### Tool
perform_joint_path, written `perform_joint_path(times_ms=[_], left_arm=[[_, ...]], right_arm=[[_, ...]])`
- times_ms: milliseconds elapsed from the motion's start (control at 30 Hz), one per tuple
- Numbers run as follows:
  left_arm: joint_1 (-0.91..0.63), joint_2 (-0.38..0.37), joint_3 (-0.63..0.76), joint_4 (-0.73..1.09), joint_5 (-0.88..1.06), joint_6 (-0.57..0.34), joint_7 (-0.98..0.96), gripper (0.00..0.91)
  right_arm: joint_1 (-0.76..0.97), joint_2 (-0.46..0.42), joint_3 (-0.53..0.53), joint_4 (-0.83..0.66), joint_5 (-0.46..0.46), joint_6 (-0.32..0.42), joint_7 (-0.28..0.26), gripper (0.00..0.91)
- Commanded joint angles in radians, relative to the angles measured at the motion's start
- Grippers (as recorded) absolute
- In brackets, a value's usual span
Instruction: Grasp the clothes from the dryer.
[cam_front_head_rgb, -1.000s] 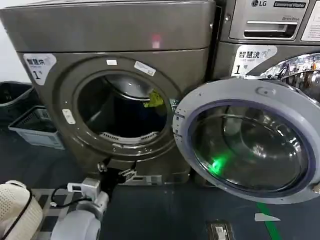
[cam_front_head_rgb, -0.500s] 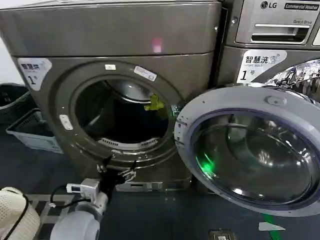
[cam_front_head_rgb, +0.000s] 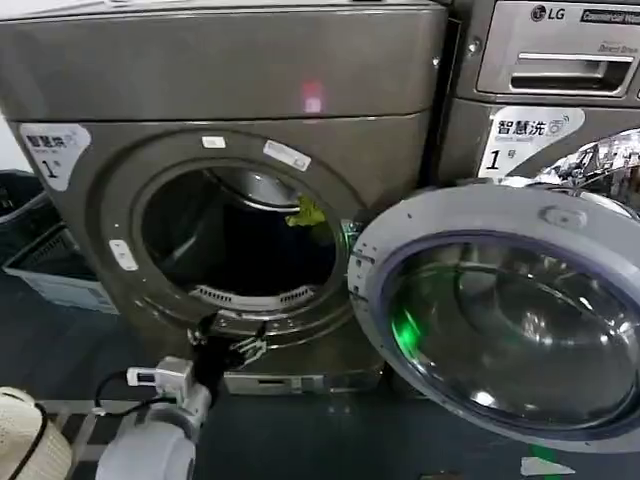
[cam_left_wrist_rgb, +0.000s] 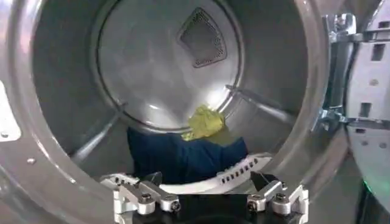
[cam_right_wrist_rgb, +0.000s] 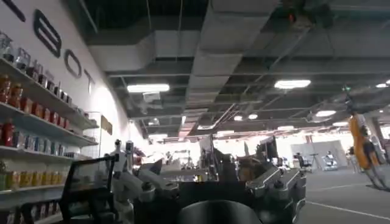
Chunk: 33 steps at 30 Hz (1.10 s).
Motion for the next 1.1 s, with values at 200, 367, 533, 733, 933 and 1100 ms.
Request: perform_joint_path(times_ms=[200,367,533,733,933,1100], left_arm=[[-0.003,0.000,0.001,0.005,-0.003,0.049,-0.004,0.907],[-0.005,-0.001,0.000,0.011,-0.002,0.049,-0.008,0.907],[-0.013,-0.001,0.001,0.017,-0.002,0.049,-0.010,0.907],[-0.017,0.001,0.002,0.019,0.000,0.049,-0.010,0.907],[-0.021,0.002,0.002,0.023,0.000,0.049,-0.017,0.907],[-0.017,0.009,0.010,0.023,0.014,0.049,-0.017,0.907]], right_arm=[[-0.002,-0.003,0.006,-0.008,0.000,0.001,0.000,0.907],[-0.010,-0.003,0.012,-0.015,0.000,0.003,0.000,0.907],[-0.011,-0.002,0.014,-0.018,0.000,0.004,0.000,0.907],[-0.011,0.008,0.010,-0.013,-0.001,0.004,-0.001,0.907],[-0.009,0.009,0.010,-0.010,-0.001,0.004,-0.001,0.907],[-0.011,0.014,0.011,-0.008,-0.002,0.004,-0.001,0.907]])
